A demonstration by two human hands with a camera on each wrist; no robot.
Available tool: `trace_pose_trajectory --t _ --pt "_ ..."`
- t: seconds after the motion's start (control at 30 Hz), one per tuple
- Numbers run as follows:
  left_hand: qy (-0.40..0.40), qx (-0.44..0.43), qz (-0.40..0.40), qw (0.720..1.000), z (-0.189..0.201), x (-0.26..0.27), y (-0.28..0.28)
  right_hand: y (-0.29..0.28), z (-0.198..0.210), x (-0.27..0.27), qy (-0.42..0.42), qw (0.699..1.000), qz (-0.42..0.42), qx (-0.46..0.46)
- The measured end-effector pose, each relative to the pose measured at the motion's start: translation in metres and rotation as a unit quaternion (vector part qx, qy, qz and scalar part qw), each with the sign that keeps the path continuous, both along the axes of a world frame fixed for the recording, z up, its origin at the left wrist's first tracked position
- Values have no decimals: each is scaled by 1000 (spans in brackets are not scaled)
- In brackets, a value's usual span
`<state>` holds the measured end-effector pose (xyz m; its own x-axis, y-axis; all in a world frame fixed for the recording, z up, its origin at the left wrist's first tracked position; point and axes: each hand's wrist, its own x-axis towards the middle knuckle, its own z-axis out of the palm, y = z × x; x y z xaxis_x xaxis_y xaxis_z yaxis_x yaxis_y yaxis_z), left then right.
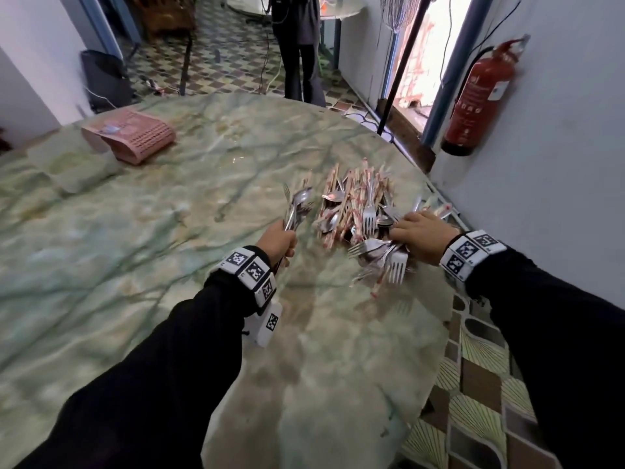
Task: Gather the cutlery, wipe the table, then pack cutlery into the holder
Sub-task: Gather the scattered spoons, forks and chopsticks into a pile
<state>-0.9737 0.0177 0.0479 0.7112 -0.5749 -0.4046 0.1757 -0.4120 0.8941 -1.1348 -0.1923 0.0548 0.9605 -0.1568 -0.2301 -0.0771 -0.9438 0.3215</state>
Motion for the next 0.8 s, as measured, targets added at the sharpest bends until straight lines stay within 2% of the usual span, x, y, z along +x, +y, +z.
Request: trace_pose_trajectory --t 0.1,0.27,0.37,0.6,0.8 --pt "-1 6 -6 1000 -3 3 -14 -25 -8 0 -111 992 63 -19" --pt "-1 16 22 1000 -11 17 -42 -74 -17 19 -102 989 106 28" --pt "-4 26 45 999 -14 23 -57 -98 -18 33 -124 983 123 54" --pt "-13 38 96 995 -17 31 -76 -129 -26 74 -190 950 198 148" --pt "-11 47 125 991 -19 32 -78 -131 -44 91 -139 956 186 179"
